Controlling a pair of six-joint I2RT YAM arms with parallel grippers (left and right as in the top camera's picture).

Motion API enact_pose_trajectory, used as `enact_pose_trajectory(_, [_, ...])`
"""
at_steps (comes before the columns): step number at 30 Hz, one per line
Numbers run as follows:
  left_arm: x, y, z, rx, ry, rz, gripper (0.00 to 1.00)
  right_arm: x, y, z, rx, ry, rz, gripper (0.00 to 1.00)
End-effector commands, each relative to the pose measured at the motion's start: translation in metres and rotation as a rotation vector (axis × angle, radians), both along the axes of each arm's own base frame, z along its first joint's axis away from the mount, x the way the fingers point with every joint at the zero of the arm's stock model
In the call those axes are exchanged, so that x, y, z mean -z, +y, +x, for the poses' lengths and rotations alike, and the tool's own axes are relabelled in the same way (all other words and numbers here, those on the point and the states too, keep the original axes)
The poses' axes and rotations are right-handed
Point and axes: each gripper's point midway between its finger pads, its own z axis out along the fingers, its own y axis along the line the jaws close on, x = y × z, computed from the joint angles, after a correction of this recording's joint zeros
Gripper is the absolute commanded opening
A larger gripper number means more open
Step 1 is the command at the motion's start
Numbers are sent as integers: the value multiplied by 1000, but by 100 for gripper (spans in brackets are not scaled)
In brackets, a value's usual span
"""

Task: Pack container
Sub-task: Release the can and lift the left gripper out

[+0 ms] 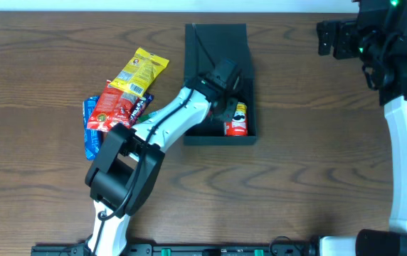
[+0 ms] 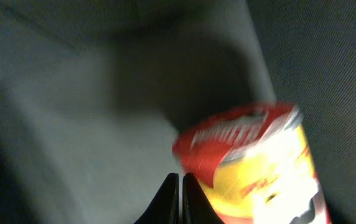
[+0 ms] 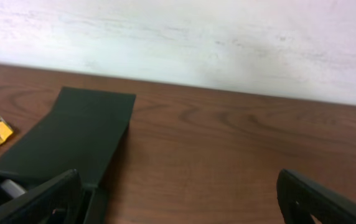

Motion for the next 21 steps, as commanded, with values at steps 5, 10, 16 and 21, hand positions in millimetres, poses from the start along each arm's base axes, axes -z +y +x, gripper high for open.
enact_pose_trajectory(5, [-90,11,46,-64,-196,-93,6,-6,-1,-1,-1,-19,3,99])
enact_pose_trajectory(10, [-112,51,57,-155,-246,-33,6,-5,-1,-2,-1,-16,3,99])
enact_pose_trajectory(16, [-125,124,62,-304,-257,97,6,-1,1,-3,-8,1,8,99])
enact_pose_trajectory(21, [-119,176,61,-398,-192,144,6,38,6,-1,-34,130,40,96])
